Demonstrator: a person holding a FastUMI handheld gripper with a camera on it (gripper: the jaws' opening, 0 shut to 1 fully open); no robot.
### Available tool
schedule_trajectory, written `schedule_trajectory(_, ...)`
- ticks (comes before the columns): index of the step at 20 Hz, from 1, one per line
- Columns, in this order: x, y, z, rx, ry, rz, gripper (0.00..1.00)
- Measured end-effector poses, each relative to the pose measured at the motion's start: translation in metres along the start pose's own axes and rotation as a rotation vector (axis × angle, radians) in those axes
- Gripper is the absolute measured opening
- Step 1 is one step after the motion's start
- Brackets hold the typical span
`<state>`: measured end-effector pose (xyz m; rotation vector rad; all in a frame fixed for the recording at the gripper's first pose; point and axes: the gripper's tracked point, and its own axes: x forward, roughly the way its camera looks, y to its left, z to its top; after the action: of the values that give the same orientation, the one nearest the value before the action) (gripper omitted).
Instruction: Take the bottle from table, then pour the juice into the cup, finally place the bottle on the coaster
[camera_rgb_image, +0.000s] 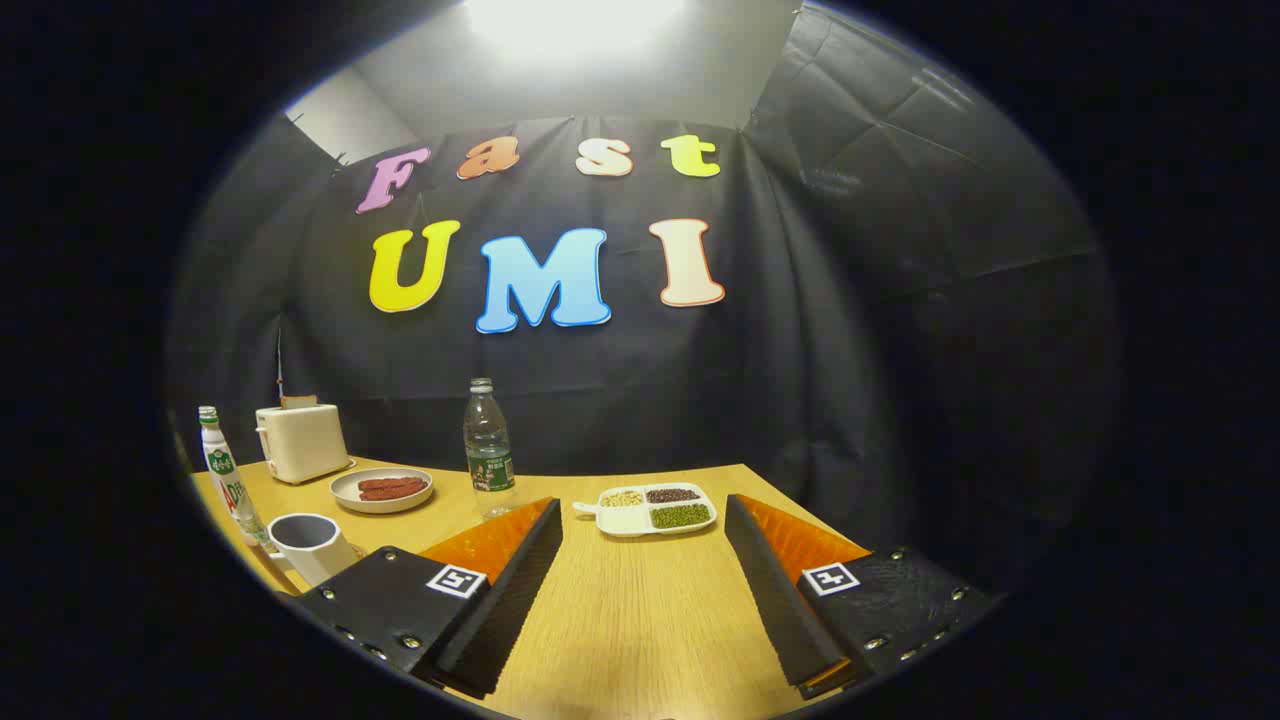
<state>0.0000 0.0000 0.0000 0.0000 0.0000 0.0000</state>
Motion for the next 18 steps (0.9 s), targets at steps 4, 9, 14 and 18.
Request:
schedule_trajectory(4,-0.041,0.035,0.03,-0.033,-0.021,-0.066,0.99)
schedule_trajectory(9,-0.082,0.115,0.051,0.014,-0.065,-0.02,0.99)
schedule_trajectory(14,-0.11,0.208,0.053,0.039,-0.069,0.093,0.99)
schedule_trajectory(18,-0.12,0.279,0.036,0.037,-0.043,0.193,0.99)
